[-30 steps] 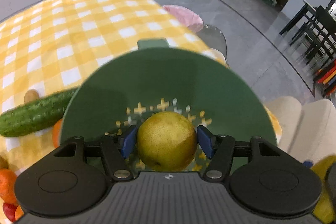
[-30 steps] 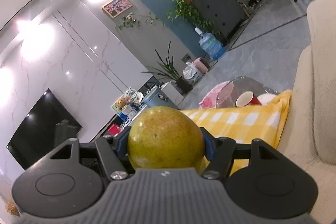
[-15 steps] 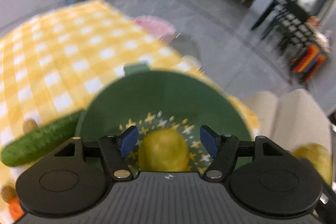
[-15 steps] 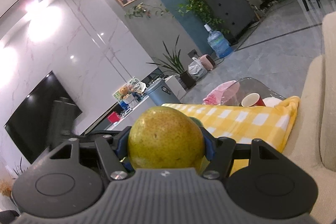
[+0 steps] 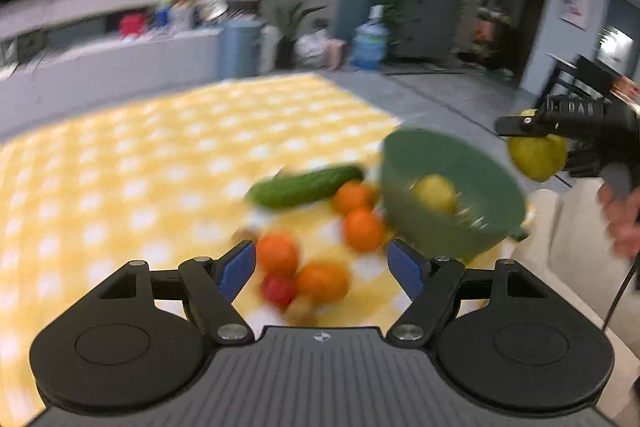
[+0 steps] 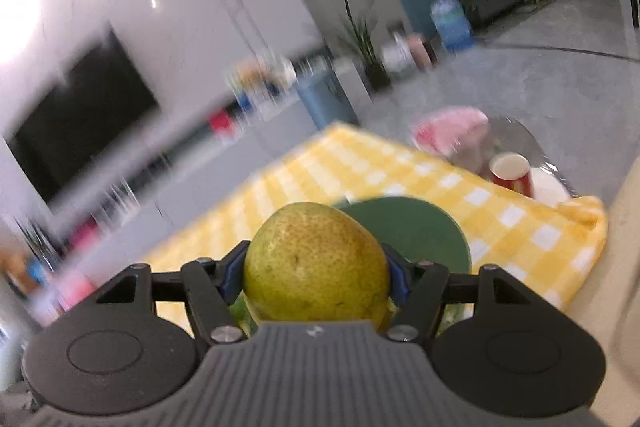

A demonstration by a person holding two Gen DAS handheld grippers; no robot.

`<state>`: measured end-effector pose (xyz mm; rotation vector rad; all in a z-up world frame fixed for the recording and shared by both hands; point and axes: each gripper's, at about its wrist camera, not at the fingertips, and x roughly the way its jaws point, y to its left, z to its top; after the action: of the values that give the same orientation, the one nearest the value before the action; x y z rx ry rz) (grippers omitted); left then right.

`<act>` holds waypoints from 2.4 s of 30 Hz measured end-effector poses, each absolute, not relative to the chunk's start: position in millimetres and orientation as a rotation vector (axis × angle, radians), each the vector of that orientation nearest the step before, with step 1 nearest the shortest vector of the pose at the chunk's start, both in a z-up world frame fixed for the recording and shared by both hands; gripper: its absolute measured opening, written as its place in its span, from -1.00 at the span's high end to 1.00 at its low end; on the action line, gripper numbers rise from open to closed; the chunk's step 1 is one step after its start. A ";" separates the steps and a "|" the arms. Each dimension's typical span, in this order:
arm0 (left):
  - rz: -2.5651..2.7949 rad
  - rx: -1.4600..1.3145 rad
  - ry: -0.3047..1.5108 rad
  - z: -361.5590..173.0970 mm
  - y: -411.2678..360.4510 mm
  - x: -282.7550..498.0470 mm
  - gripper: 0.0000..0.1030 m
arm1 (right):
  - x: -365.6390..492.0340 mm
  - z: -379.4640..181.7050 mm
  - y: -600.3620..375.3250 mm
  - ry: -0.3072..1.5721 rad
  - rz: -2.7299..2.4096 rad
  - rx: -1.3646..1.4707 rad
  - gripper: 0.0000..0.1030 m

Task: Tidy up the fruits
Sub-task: 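Lower the held pear into the green colander and open the right tool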

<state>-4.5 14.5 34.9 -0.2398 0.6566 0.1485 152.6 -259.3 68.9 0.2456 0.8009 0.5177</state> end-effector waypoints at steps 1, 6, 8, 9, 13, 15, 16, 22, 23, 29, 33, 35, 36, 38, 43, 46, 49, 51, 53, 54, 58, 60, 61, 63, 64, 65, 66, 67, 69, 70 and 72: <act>0.154 -0.265 0.671 28.8 18.9 -7.7 -0.70 | 157.6 71.1 -251.2 0.849 0.484 0.202 -0.25; 0.125 -0.334 0.721 19.1 35.3 -5.8 -0.68 | 171.9 65.5 -211.8 0.969 0.538 -0.036 -0.25; 0.117 -0.331 0.709 22.0 37.8 -7.5 -0.68 | 178.1 55.7 -193.9 1.018 0.535 -0.157 -0.25; 0.113 -0.325 0.700 24.3 38.3 -9.7 -0.68 | 181.6 50.1 -186.6 1.034 0.527 -0.207 -0.25; 0.101 -0.306 0.687 23.1 37.2 -18.3 -0.68 | 201.7 26.7 -171.4 1.111 0.518 -0.289 -0.25; 0.109 -0.304 0.695 22.1 37.4 -16.5 -0.68 | 206.7 17.1 -163.7 1.143 0.517 -0.337 -0.25; 0.114 -0.306 0.699 21.7 38.3 -15.1 -0.68 | 207.6 10.3 -158.8 1.152 0.515 -0.374 -0.25; 0.118 -0.323 0.703 22.2 41.6 -14.9 -0.68 | 218.3 -0.1 -157.5 1.185 0.499 -0.410 -0.25; 0.118 -0.322 0.704 22.2 41.4 -14.8 -0.68 | 219.9 -2.8 -157.3 1.188 0.489 -0.419 -0.25; 0.124 -0.320 0.715 20.0 42.5 -13.8 -0.68 | 223.4 -19.7 -160.5 1.239 0.502 -0.405 -0.25; 0.132 -0.324 0.723 18.8 43.7 -12.8 -0.68 | 224.1 -25.3 -162.4 1.242 0.496 -0.386 -0.25; 0.135 -0.323 0.726 19.2 42.9 -12.3 -0.68 | 224.9 -25.0 -162.2 1.244 0.492 -0.376 -0.25; 0.136 -0.323 0.725 18.9 43.1 -12.3 -0.68 | 224.7 -24.8 -162.1 1.244 0.492 -0.375 -0.25; 0.137 -0.322 0.725 19.0 42.9 -12.4 -0.68 | 224.0 -25.4 -160.4 1.242 0.482 -0.376 -0.24; 0.135 -0.319 0.723 19.5 42.6 -12.2 -0.68 | 220.0 -12.3 -155.6 1.192 0.467 -0.411 -0.46; 0.139 -0.322 0.725 19.3 42.9 -11.8 -0.68 | 217.1 4.0 -154.1 1.159 0.455 -0.409 -0.64; 0.145 -0.321 0.727 19.2 45.2 -11.1 -0.68 | 208.9 22.4 -154.5 1.110 0.431 -0.409 -0.67; 0.162 -0.326 0.721 19.5 49.3 -11.5 -0.68 | 198.4 35.1 -155.1 1.063 0.402 -0.402 -0.68; 0.188 -0.351 0.721 19.2 56.8 -11.4 -0.68 | 184.6 47.2 -156.6 1.008 0.376 -0.376 -0.82; 0.199 -0.366 0.721 19.0 60.3 -11.6 -0.68 | 175.1 54.4 -158.2 0.973 0.376 -0.355 -0.90; 0.229 -0.411 0.714 19.6 72.0 -13.5 -0.68 | 136.5 76.0 -163.7 0.859 0.382 -0.242 -0.91; 0.236 -0.423 0.708 20.7 75.5 -14.9 -0.68 | 115.3 81.7 -166.2 0.820 0.408 -0.159 -0.91; 0.237 -0.426 0.706 21.5 76.6 -15.1 -0.68 | 106.0 83.0 -166.3 0.806 0.425 -0.121 -0.91; 0.242 -0.433 0.704 21.6 78.4 -15.5 -0.68 | 84.6 81.9 -164.9 0.780 0.485 -0.042 -0.91; 0.245 -0.437 0.707 21.1 79.5 -15.2 -0.68 | 75.5 78.9 -162.8 0.771 0.509 -0.015 -0.84; 0.248 -0.443 0.711 20.1 80.5 -14.9 -0.68 | 67.1 75.1 -159.1 0.769 0.537 -0.007 -0.72; 0.250 -0.449 0.716 18.7 81.5 -14.5 -0.68 | 60.7 70.3 -154.4 0.774 0.564 -0.016 -0.44; 0.251 -0.455 0.723 17.3 82.5 -14.2 -0.68 | 59.1 64.8 -150.0 0.786 0.576 -0.027 -0.24; 0.254 -0.468 0.740 13.7 84.2 -13.4 -0.68 | 55.0 49.3 -141.9 0.839 0.584 -0.045 0.01; 0.255 -0.472 0.750 11.7 84.2 -12.9 -0.68 | 54.5 42.8 -140.6 0.865 0.587 -0.043 0.17; 0.258 -0.481 0.771 7.7 84.7 -11.2 -0.68 | 55.4 28.1 -138.1 0.915 0.586 -0.031 0.24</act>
<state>-11.2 84.7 7.7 -0.4808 0.7714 0.2585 55.4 -138.1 28.1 -0.0308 0.9155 0.5858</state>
